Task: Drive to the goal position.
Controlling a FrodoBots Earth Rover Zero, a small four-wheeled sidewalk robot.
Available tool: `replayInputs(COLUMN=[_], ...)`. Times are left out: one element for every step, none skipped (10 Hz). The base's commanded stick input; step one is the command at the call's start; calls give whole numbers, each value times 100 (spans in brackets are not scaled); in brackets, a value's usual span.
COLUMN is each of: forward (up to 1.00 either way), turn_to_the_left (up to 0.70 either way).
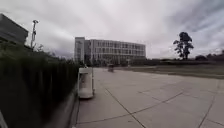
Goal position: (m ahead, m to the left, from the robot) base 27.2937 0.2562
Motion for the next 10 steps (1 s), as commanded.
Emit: replayInputs(forward=[7, 14, 42, 70, 70, 70, 70, 70, 70, 70], turn_to_the_left=[0, 0, 0, 0, 0, 0, 0, 0, 0, 0])
